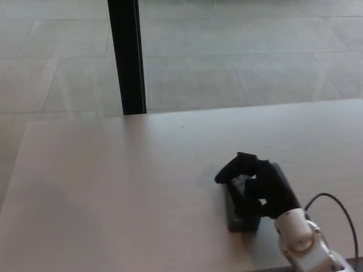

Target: The robot uses its right hand to hold the eraser kept in the middle of the desk and use it to wipe the desk by swiping its surface twice

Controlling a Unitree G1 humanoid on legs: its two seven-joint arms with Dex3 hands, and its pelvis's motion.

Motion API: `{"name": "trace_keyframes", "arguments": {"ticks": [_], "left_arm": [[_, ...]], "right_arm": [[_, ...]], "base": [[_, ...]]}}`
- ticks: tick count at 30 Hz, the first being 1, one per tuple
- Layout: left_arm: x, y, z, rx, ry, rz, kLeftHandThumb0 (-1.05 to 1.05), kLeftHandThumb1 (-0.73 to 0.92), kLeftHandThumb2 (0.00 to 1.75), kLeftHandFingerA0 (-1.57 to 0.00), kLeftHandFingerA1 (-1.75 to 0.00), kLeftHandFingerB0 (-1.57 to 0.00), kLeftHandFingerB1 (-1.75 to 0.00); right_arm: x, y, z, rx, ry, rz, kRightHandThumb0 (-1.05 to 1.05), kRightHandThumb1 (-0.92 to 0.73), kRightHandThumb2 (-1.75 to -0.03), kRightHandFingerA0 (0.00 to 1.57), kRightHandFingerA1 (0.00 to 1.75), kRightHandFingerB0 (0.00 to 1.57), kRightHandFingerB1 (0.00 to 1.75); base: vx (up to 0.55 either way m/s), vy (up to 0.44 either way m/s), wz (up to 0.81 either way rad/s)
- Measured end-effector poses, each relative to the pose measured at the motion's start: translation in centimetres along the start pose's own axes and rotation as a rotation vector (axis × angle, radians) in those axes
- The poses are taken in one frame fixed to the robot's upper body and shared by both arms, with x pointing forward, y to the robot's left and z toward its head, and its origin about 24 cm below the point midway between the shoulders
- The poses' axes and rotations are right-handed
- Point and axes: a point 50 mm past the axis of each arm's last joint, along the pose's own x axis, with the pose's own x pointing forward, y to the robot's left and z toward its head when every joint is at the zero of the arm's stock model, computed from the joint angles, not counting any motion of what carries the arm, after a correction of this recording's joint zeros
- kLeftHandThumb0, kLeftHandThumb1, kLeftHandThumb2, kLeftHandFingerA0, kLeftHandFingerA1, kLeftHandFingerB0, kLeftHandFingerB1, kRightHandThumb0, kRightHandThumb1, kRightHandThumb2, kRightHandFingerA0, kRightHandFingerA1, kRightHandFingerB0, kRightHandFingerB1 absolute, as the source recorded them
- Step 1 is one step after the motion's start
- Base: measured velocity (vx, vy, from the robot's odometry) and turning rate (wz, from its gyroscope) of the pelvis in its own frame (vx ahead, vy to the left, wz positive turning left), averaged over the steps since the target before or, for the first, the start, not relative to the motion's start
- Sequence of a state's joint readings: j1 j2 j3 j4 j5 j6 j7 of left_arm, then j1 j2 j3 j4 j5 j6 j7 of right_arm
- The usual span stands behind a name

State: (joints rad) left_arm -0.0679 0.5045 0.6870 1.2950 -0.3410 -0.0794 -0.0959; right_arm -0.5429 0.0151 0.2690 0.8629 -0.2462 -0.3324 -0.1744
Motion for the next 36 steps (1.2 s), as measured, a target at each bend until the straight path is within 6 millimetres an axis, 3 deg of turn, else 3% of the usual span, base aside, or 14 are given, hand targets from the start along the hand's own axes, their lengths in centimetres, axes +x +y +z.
{"name": "trace_keyframes", "arguments": {"ticks": [1, 2, 3, 5, 7, 16, 18, 23, 29, 30, 32, 33, 34, 36], "left_arm": [[0.0, 0.0, 0.0, 0.0, 0.0, 0.0, -0.54, 0.75, 0.62, -0.66, -0.64, -0.55, -0.54], [0.0, 0.0, 0.0, -0.001, -0.001, -0.001, -0.54, 0.75, 0.62, -0.66, -0.64, -0.55, -0.54], [0.0, -0.1, 0.0, -0.001, -0.001, -0.002, -0.54, 0.75, 0.62, -0.67, -0.64, -0.57, -0.54], [0.0, -0.2, 0.1, -0.003, -0.003, -0.004, -0.55, 0.74, 0.62, -0.68, -0.65, -0.59, -0.55], [0.1, -0.2, 0.2, -0.005, -0.005, -0.006, -0.54, 0.75, 0.62, -0.69, -0.64, -0.57, -0.55], [0.1, -0.4, 0.3, -0.003, -0.008, -0.009, -0.57, 0.75, 0.62, -0.65, -0.61, -0.54, -0.51], [0.1, -0.4, 0.4, -0.002, -0.01, -0.011, -0.55, 0.74, 0.62, -0.64, -0.62, -0.55, -0.52], [0.2, -0.5, 0.6, -0.003, -0.016, -0.01, -0.55, 0.74, 0.62, -0.66, -0.64, -0.57, -0.53], [0.1, -0.4, 0.6, -0.003, -0.014, -0.007, -0.56, 0.74, 0.62, -0.63, -0.62, -0.57, -0.54], [0.1, -0.3, 0.5, -0.002, -0.013, -0.006, -0.55, 0.74, 0.62, -0.61, -0.63, -0.56, -0.54], [0.1, -0.3, 0.5, -0.003, -0.013, -0.006, -0.56, 0.75, 0.62, -0.62, -0.64, -0.55, -0.53], [0.1, -0.3, 0.5, -0.002, -0.013, -0.006, -0.55, 0.75, 0.62, -0.63, -0.64, -0.55, -0.53], [0.1, -0.3, 0.5, -0.001, -0.012, -0.006, -0.56, 0.75, 0.63, -0.63, -0.64, -0.55, -0.53], [0.1, -0.3, 0.5, 0.0, -0.011, -0.005, -0.55, 0.75, 0.63, -0.64, -0.64, -0.56, -0.54]], "right_arm": [[-0.1, 1.0, 0.5, 0.013, -0.02, 0.023, -0.35, -0.5, -1.13, 1.23, 1.4, 1.05, 1.29], [-0.3, 1.9, 0.8, 0.026, -0.04, 0.044, -0.35, -0.5, -1.13, 1.23, 1.4, 1.05, 1.29], [-0.5, 2.5, 1.1, 0.036, -0.054, 0.057, -0.27, -0.52, -1.14, 0.94, 1.75, 0.8, 1.63], [-0.9, 4.1, 1.8, 0.058, -0.088, 0.097, -0.3, -0.5, -1.19, 0.95, 1.75, 0.79, 1.58], [-1.3, 5.1, 2.1, 0.068, -0.109, 0.125, -0.29, -0.57, -1.05, 0.89, 1.74, 0.75, 1.54], [-2.5, 6.5, 2.7, 0.092, -0.168, 0.194, -0.31, -0.64, -0.96, 0.87, 1.75, 0.74, 1.59], [-2.7, 6.7, 2.7, 0.092, -0.174, 0.209, -0.3, -0.57, -1.06, 0.88, 1.75, 0.77, 1.59], [-2.8, 6.4, 2.6, 0.081, -0.183, 0.231, -0.28, -0.52, -1.18, 0.91, 1.75, 0.76, 1.58], [-2.0, 4.5, 2.4, 0.019, -0.194, 0.227, -0.27, -0.61, -0.96, 0.81, 1.75, 0.7, 1.58], [-1.9, 4.2, 2.3, 0.008, -0.192, 0.224, -0.24, -0.56, -1.08, 0.84, 1.75, 0.74, 1.57], [-1.6, 2.5, 1.8, -0.04, -0.179, 0.202, -0.3, -0.61, -0.99, 0.87, 1.75, 0.76, 1.59], [-1.4, 1.6, 1.4, -0.064, -0.168, 0.185, -0.18, -0.64, -1.14, 0.86, 1.75, 0.65, 1.74], [-1.3, 0.6, 1.1, -0.088, -0.154, 0.168, -0.32, -0.6, -1.02, 0.87, 1.75, 0.75, 1.59], [-1.1, -0.6, 0.7, -0.115, -0.136, 0.141, -0.34, -0.67, -0.77, 0.89, 1.57, 0.73, 0.86]], "base": [[0.0, 0.0, 0.0], [0.0, 0.0, 0.0], [0.0, 0.0, 0.0], [0.0, 0.0, 0.0], [0.0, 0.0, 0.0], [0.0, 0.0, 0.0], [0.0, 0.0, 0.0], [0.0, 0.0, 0.0], [0.0, 0.0, 0.0], [0.0, 0.0, 0.0], [0.0, 0.0, 0.0], [0.0, 0.0, 0.0], [0.0, 0.0, 0.0], [0.0, 0.0, 0.0]]}}
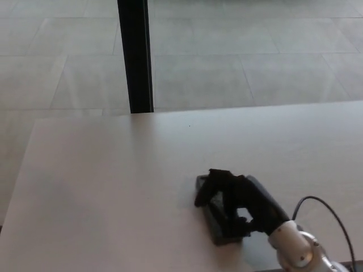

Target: The robot uses its right hand to hold the eraser kept in the middle of the desk and use it to wipe the desk by swiping its surface twice

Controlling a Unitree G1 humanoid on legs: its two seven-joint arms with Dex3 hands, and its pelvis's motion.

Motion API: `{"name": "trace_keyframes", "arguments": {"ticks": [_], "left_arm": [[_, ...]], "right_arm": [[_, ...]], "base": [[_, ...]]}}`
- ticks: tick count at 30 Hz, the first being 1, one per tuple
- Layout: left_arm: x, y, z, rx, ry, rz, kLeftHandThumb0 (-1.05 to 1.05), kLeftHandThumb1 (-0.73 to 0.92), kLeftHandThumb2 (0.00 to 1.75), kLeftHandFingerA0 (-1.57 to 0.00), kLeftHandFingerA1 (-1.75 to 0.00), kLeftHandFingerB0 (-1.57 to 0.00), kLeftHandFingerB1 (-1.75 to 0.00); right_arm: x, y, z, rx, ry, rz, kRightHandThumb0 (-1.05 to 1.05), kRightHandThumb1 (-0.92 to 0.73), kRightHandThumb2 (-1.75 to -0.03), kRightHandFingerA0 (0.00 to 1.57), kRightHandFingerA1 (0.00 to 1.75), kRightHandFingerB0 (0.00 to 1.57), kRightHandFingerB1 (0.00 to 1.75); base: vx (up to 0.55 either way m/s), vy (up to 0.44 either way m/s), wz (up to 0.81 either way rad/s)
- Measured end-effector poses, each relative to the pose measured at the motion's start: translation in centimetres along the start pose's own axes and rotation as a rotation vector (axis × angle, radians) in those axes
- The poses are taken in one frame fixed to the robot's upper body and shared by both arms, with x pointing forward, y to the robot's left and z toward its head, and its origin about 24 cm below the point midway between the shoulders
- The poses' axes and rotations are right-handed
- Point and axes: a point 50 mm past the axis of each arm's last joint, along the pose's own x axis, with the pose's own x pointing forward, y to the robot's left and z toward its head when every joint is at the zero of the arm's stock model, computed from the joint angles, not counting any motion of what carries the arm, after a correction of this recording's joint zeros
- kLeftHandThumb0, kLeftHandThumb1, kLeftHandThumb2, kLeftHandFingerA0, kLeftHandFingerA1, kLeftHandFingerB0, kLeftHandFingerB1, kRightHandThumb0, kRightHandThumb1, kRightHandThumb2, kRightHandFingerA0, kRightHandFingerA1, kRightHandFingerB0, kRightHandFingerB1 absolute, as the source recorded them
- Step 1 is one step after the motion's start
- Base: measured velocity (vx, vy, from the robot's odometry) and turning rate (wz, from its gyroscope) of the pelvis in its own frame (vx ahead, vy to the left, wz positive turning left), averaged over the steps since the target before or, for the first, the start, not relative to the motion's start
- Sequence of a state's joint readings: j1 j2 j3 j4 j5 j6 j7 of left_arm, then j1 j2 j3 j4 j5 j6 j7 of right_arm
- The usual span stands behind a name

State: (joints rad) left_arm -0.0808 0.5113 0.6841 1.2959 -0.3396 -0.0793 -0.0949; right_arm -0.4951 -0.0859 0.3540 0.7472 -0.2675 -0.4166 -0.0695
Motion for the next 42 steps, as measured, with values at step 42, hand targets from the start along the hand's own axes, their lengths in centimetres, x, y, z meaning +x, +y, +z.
{"name": "trace_keyframes", "arguments": {"ticks": [42], "left_arm": [[-0.1, 0.5, -0.2, -0.025, 0.0, 0.018, -0.55, 0.78, 0.63, -0.66, -0.66, -0.57, -0.56]], "right_arm": [[-7.7, -12.7, -8.5, -0.156, 0.419, -0.378, -0.35, -0.63, -0.84, 0.88, 1.75, 0.72, 1.55]], "base": [[0.0, 0.0, 0.0]]}}
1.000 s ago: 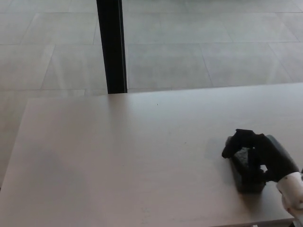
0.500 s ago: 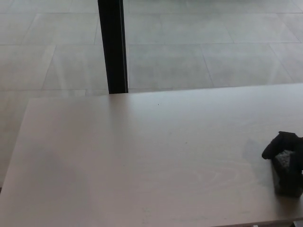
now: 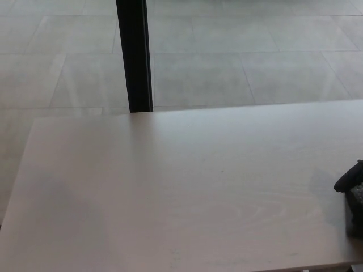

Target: The robot uses its right hand to hold the eraser kept in the middle of the desk and use it to wipe the desk by swiping its surface twice

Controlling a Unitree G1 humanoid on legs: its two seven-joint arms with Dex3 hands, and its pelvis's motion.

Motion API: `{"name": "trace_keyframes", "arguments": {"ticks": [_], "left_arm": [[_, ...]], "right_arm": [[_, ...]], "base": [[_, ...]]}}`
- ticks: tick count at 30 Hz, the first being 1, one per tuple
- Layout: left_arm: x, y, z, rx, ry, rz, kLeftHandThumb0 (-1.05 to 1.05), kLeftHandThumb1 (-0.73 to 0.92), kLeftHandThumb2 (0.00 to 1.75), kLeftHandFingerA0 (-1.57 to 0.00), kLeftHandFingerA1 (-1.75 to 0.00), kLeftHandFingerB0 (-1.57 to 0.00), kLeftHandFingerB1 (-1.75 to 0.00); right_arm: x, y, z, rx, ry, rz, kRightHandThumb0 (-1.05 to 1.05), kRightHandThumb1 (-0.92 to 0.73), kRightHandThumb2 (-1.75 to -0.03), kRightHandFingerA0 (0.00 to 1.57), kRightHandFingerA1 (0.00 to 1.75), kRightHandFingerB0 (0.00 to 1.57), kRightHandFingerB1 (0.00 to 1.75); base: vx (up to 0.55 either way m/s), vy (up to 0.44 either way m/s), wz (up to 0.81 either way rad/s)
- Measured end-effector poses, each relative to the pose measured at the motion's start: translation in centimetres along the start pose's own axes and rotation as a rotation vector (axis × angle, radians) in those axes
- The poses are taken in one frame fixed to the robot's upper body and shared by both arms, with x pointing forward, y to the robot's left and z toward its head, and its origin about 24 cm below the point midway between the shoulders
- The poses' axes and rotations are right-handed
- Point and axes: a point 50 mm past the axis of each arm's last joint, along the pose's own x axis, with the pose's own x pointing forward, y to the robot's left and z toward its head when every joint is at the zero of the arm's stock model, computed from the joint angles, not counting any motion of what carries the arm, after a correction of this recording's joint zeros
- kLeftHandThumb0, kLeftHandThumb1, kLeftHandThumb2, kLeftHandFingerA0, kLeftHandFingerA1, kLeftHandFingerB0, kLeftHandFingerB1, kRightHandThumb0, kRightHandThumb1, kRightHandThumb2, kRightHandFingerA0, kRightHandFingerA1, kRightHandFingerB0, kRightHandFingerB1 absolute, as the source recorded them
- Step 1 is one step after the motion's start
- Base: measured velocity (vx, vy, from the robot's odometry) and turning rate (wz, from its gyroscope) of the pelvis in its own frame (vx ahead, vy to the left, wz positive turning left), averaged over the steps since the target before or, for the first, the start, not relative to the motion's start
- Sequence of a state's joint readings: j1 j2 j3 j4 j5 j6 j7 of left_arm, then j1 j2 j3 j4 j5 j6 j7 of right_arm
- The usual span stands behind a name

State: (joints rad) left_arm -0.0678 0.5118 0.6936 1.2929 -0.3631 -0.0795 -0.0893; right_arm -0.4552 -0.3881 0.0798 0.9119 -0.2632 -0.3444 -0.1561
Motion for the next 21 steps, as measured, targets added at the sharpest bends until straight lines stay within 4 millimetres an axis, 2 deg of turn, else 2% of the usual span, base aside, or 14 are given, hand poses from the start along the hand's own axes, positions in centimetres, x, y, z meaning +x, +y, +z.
{"name": "trace_keyframes", "arguments": {"ticks": [1, 2, 3, 4, 6, 7, 8, 9, 12, 16, 17, 18, 19, 21], "left_arm": [[0.0, 0.0, 0.0, 0.0, 0.001, 0.001, -0.56, 0.76, 0.63, -0.64, -0.68, -0.58, -0.56], [0.0, 0.1, 0.0, 0.0, 0.001, 0.002, -0.57, 0.75, 0.63, -0.64, -0.66, -0.58, -0.55], [0.0, 0.0, 0.0, 0.0, 0.0, 0.002, -0.57, 0.75, 0.63, -0.64, -0.66, -0.58, -0.55], [0.0, 0.0, 0.0, 0.0, 0.0, 0.002, -0.55, 0.75, 0.62, -0.67, -0.68, -0.62, -0.55], [0.0, 0.0, 0.0, -0.002, 0.0, 0.002, -0.55, 0.75, 0.62, -0.67, -0.68, -0.62, -0.55], [0.0, -0.1, 0.0, -0.003, 0.0, 0.002, -0.56, 0.75, 0.62, -0.65, -0.66, -0.6, -0.55], [0.0, -0.1, 0.0, -0.005, -0.001, 0.002, -0.54, 0.75, 0.62, -0.64, -0.66, -0.6, -0.55], [0.0, 0.0, 0.0, -0.006, 0.0, 0.003, -0.54, 0.75, 0.62, -0.65, -0.67, -0.59, -0.56], [0.0, 0.0, 0.0, -0.009, 0.0, 0.003, -0.54, 0.77, 0.63, -0.61, -0.67, -0.56, -0.56], [0.0, 0.0, 0.0, -0.009, 0.001, 0.004, -0.54, 0.77, 0.63, -0.64, -0.67, -0.56, -0.55], [0.0, 0.1, -0.1, -0.009, 0.002, 0.005, -0.53, 0.77, 0.63, -0.64, -0.65, -0.57, -0.56], [0.0, 0.1, -0.1, -0.008, 0.002, 0.005, -0.53, 0.79, 0.63, -0.64, -0.63, -0.56, -0.55], [0.0, 0.1, -0.1, -0.007, 0.003, 0.006, -0.54, 0.79, 0.63, -0.62, -0.61, -0.53, -0.54], [0.0, 0.2, -0.2, -0.004, 0.005, 0.007, -0.54, 0.78, 0.63, -0.66, -0.6, -0.55, -0.53]], "right_arm": [[0.1, 0.1, 0.1, 0.007, -0.001, -0.003, -0.28, -0.59, -0.9, 1.03, 1.73, 0.72, 1.45], [0.2, 0.1, 0.5, 0.015, -0.008, -0.007, -0.32, -0.63, -0.88, 0.86, 1.75, 0.75, 1.46], [0.3, 0.3, 0.7, 0.024, -0.011, -0.006, -0.32, -0.63, -0.88, 0.86, 1.75, 0.75, 1.46], [0.3, 0.5, 1.0, 0.032, -0.014, -0.006, -0.27, -0.64, -0.93, 0.91, 1.7, 0.81, 1.24], [0.5, 0.6, 1.5, 0.05, -0.02, -0.005, -0.27, -0.64, -0.93, 0.91, 1.7, 0.81, 1.24], [0.5, 0.7, 1.7, 0.055, -0.021, -0.003, -0.29, -0.69, -0.83, 0.89, 1.64, 0.79, 0.93], [0.6, 0.8, 1.9, 0.066, -0.021, 0.004, -0.37, -0.75, -0.64, 0.89, 1.23, 0.68, 0.48], [0.7, 0.8, 2.2, 0.083, -0.025, 0.006, -0.36, -0.74, -0.61, 0.89, 0.97, 0.58, 0.42], [1.1, 0.5, 3.3, 0.133, -0.042, 0.01, -0.51, -0.74, -0.62, 0.69, 0.57, 0.27, 0.31], [1.5, -0.5, 4.7, 0.172, -0.074, 0.003, -0.58, -0.7, -0.61, 0.66, 0.67, 0.2, 0.28], [1.6, -0.9, 5.2, 0.187, -0.086, -0.005, -0.62, -0.69, -0.61, 0.61, 0.57, 0.2, 0.28], [1.7, -1.3, 5.5, 0.197, -0.093, -0.012, -0.7, -0.55, -0.89, 0.73, 0.8, 0.1, 0.41], [1.7, -1.6, 5.7, 0.206, -0.098, -0.018, -0.71, -0.7, -0.62, 0.56, 0.53, 0.17, 0.27], [1.8, -2.8, 6.3, 0.228, -0.113, -0.041, -0.78, -0.72, -0.62, 0.54, 0.5, 0.19, 0.27]], "base": [[0.0, 0.0, 0.0], [0.0, 0.0, 0.0], [0.0, 0.0, 0.0], [0.0, 0.0, 0.0], [0.0, 0.0, 0.0], [0.0, 0.0, 0.0], [0.0, 0.0, 0.0], [0.0, 0.0, 0.0], [0.0, 0.0, 0.0], [0.0, 0.0, 0.0], [0.0, 0.0, 0.0], [0.0, 0.0, 0.0], [0.0, 0.0, 0.0], [0.0, 0.0, 0.0]]}}
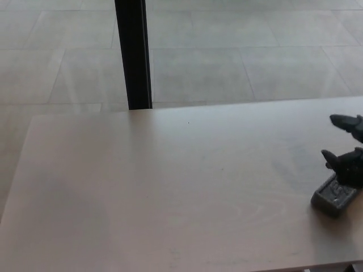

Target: The robot uses its right hand to hold the eraser kept in the middle of the desk and use it to wipe the desk by swiping its surface twice

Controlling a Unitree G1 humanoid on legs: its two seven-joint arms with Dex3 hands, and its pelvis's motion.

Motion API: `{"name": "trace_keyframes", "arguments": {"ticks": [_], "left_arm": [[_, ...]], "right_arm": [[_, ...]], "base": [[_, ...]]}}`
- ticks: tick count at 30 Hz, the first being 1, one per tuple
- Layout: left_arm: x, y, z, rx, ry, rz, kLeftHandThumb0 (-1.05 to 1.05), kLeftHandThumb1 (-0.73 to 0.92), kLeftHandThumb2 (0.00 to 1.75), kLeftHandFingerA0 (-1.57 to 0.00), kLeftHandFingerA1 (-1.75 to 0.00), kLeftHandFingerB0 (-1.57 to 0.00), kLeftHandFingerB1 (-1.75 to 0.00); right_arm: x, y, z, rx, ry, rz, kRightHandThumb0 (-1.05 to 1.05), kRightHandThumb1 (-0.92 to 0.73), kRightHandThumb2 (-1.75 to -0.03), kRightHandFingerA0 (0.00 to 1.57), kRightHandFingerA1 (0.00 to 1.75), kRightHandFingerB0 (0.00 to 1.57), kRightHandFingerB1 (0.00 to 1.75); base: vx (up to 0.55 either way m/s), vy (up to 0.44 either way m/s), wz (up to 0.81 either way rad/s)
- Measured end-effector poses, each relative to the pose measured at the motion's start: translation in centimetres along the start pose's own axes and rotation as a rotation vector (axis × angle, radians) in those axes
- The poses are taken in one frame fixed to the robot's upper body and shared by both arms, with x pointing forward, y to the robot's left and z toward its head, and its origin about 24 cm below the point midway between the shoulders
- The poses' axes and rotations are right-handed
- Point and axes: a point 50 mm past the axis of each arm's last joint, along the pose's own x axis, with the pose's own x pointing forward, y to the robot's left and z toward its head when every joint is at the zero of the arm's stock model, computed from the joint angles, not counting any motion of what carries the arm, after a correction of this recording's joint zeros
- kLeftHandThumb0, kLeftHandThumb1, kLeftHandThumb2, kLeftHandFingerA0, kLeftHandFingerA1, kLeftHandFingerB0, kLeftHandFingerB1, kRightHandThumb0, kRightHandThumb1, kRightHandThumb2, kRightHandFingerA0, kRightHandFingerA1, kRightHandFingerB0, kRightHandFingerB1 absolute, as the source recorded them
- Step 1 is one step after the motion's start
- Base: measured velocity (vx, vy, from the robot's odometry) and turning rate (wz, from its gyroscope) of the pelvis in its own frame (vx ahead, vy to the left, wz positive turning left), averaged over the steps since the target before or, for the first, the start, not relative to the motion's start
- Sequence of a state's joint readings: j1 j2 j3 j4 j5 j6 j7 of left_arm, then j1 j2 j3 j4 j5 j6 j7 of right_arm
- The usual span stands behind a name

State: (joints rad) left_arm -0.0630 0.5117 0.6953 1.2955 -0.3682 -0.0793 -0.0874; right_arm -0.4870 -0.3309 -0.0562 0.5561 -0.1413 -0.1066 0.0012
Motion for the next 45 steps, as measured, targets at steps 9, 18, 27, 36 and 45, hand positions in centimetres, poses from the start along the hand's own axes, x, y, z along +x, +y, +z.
{"name": "trace_keyframes", "arguments": {"ticks": [9, 18, 27, 36, 45], "left_arm": [[-0.1, 0.3, -0.2, 0.01, 0.007, 0.006, -0.56, 0.78, 0.63, -0.71, -0.6, -0.58, -0.53], [-0.2, 0.5, -0.5, 0.028, 0.016, 0.009, -0.57, 0.78, 0.63, -0.74, -0.62, -0.6, -0.53], [-0.2, 0.8, -0.7, 0.042, 0.023, 0.013, -0.56, 0.78, 0.63, -0.75, -0.57, -0.64, -0.52], [-0.3, 1.1, -1.0, 0.059, 0.033, 0.017, -0.56, 0.78, 0.64, -0.74, -0.61, -0.59, -0.53], [-0.4, 1.4, -1.2, 0.069, 0.04, 0.021, -0.55, 0.79, 0.64, -0.7, -0.6, -0.58, -0.53]], "right_arm": [[-1.3, -8.8, 2.4, 0.004, -0.052, -0.195, -0.68, -0.75, -0.63, 0.57, 0.47, 0.28, 0.32], [-7.0, -14.9, -2.3, 0.085, 0.096, -0.417, -0.63, -0.76, -0.63, 0.64, 0.49, 0.35, 0.35], [-16.2, -17.4, -11.9, 0.266, 0.451, -0.675, -0.56, -0.74, -0.62, 0.66, 0.5, 0.37, 0.36], [-22.7, -14.2, -18.5, 0.491, 0.731, -0.828, -0.5, -0.73, -0.61, 0.66, 0.47, 0.32, 0.33], [-25.9, -10.5, -21.1, 0.652, 0.812, -0.905, -0.49, -0.73, -0.61, 0.68, 0.48, 0.31, 0.33]], "base": [[0.0, 0.0, 0.0], [0.0, 0.0, 0.0], [0.0, 0.0, 0.0], [0.0, 0.0, 0.0], [0.0, 0.0, 0.0]]}}
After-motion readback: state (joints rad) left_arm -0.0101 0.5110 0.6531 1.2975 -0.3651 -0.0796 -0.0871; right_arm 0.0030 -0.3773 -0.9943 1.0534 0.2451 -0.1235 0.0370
